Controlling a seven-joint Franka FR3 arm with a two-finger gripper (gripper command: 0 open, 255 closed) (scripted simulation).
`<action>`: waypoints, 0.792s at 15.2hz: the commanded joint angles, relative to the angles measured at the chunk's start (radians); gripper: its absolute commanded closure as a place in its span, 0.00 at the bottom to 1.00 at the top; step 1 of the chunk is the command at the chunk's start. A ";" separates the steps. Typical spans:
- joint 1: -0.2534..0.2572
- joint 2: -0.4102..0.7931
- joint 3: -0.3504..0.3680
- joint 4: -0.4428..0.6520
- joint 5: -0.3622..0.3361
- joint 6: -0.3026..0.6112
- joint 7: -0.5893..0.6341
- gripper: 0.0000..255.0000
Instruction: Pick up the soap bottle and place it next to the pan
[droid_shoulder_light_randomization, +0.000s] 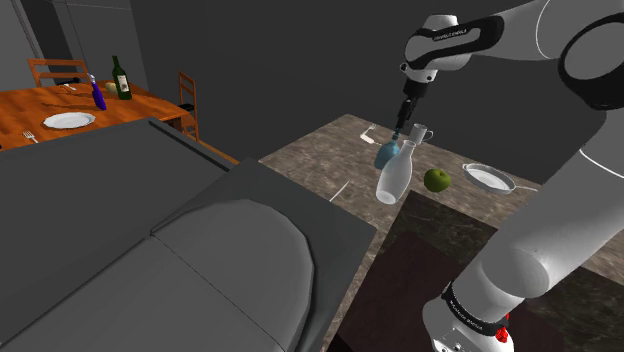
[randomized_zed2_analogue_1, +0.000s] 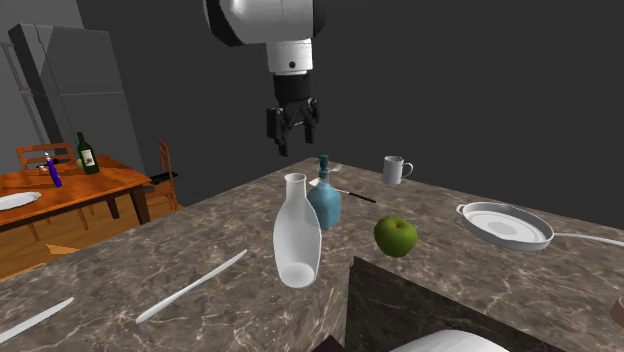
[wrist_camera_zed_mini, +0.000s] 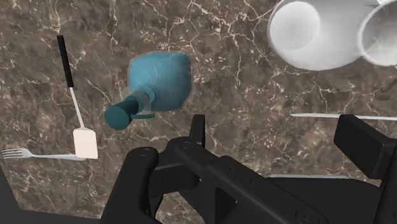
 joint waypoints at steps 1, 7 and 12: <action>-0.014 0.081 -0.023 0.058 0.037 0.016 -0.056 0.00; -0.095 0.330 -0.050 0.282 0.165 0.013 -0.207 0.00; -0.156 0.462 -0.040 0.399 0.225 0.014 -0.267 0.00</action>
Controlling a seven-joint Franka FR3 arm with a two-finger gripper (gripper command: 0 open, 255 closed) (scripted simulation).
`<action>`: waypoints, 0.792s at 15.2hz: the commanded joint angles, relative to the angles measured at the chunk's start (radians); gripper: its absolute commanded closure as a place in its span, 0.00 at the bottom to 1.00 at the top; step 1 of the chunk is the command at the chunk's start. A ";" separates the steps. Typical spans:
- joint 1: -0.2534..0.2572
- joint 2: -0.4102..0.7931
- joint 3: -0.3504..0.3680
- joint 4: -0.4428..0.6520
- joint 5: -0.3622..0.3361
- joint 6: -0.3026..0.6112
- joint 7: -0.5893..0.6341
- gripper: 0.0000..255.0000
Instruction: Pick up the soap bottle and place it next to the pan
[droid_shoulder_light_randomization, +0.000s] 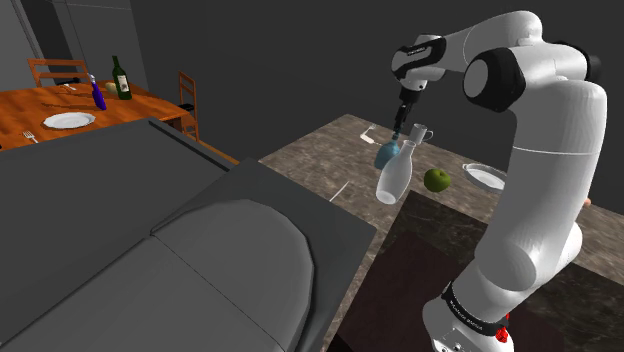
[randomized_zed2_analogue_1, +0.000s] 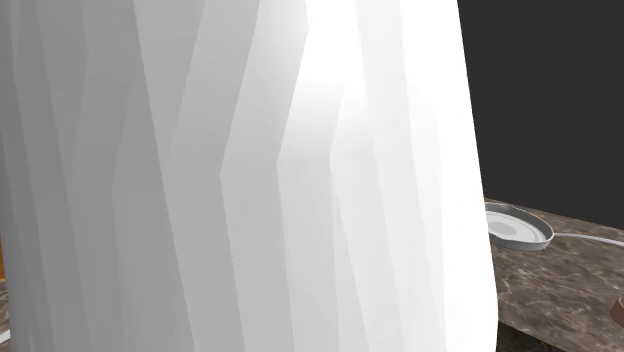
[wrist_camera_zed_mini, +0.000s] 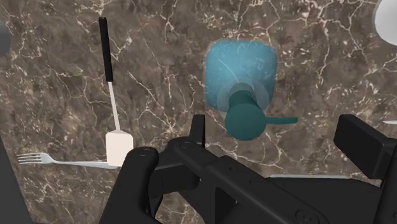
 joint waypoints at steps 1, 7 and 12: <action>-0.007 0.018 0.003 -0.002 0.009 0.020 -0.008 0.00; -0.012 0.039 0.008 -0.035 0.021 0.071 -0.015 0.00; -0.012 0.039 0.008 -0.035 0.021 0.071 -0.015 0.00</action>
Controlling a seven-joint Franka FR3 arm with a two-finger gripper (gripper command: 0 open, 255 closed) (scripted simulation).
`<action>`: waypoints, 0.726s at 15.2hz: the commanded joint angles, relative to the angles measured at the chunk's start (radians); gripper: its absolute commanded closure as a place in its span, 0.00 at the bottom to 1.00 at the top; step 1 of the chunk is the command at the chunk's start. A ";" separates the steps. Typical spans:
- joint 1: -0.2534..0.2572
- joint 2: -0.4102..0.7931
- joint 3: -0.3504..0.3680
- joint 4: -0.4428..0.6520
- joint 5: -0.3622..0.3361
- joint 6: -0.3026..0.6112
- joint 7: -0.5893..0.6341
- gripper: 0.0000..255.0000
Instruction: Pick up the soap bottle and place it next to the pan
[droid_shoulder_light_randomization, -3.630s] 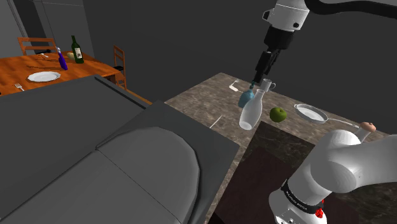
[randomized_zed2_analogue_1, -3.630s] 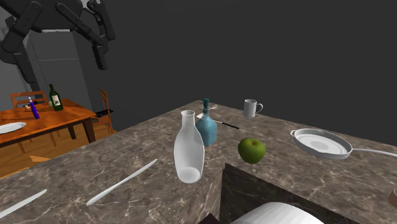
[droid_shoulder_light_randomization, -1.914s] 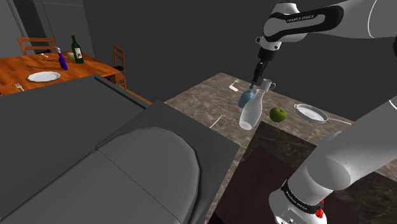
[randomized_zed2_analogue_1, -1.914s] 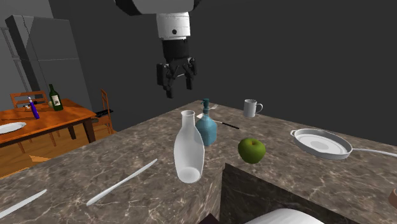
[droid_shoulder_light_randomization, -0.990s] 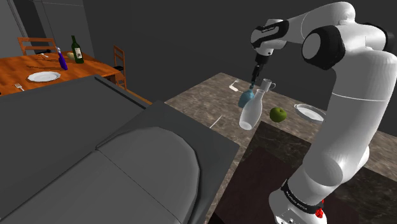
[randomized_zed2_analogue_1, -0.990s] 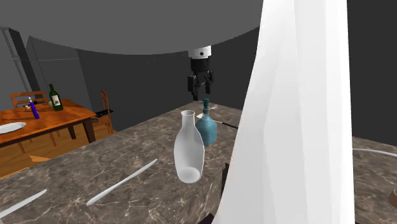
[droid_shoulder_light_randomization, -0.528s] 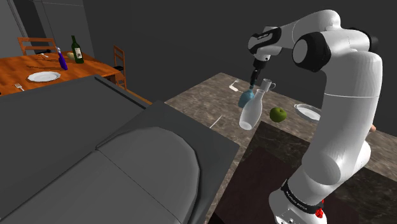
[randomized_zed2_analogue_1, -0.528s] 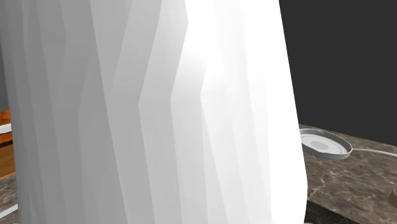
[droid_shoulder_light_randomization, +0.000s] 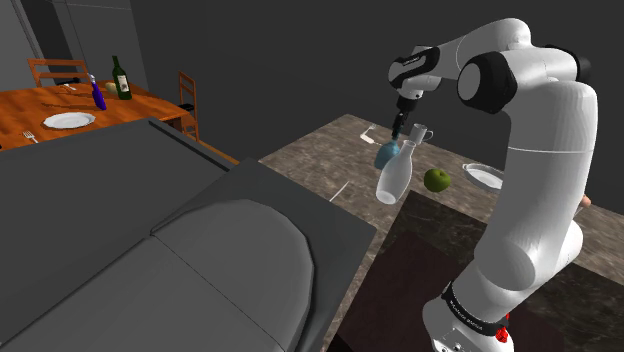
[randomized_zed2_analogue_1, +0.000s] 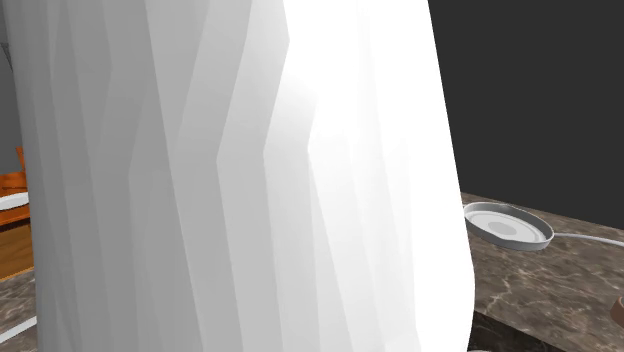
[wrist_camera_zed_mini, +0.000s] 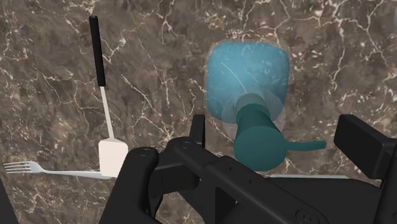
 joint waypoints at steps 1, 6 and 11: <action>0.000 0.000 0.000 0.000 0.000 0.000 0.000 0.00; 0.000 0.000 0.000 0.000 0.000 0.000 0.000 1.00; 0.000 0.000 0.000 0.000 0.000 0.000 0.000 1.00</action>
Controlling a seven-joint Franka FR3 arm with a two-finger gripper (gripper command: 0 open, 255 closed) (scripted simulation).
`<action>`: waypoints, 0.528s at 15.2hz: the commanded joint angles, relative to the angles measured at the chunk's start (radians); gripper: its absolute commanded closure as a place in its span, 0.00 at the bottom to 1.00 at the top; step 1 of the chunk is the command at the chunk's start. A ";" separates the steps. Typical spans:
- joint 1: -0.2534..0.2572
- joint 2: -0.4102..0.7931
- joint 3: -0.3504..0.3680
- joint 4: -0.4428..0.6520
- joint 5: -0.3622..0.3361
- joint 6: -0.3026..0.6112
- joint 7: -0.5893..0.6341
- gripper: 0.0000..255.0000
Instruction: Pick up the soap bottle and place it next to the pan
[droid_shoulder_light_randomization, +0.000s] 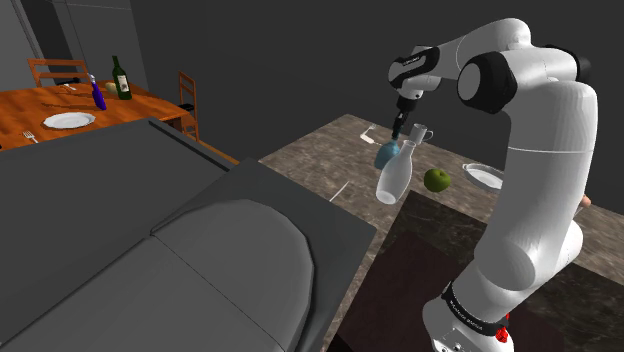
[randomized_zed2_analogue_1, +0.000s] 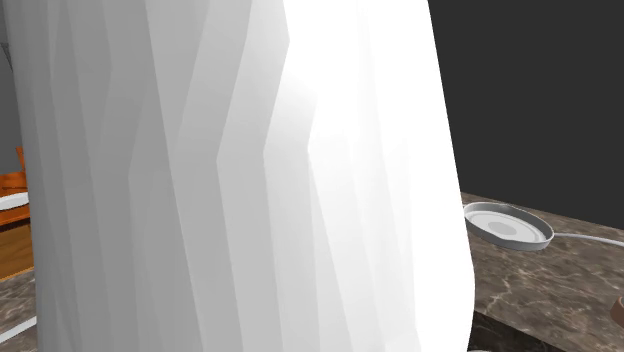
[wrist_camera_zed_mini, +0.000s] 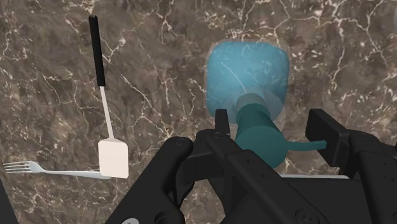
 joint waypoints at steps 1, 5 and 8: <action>0.000 0.000 0.000 0.000 0.000 0.001 0.000 1.00; 0.000 -0.014 -0.005 0.034 -0.008 -0.047 0.003 1.00; 0.000 -0.023 -0.007 0.063 -0.013 -0.083 0.005 1.00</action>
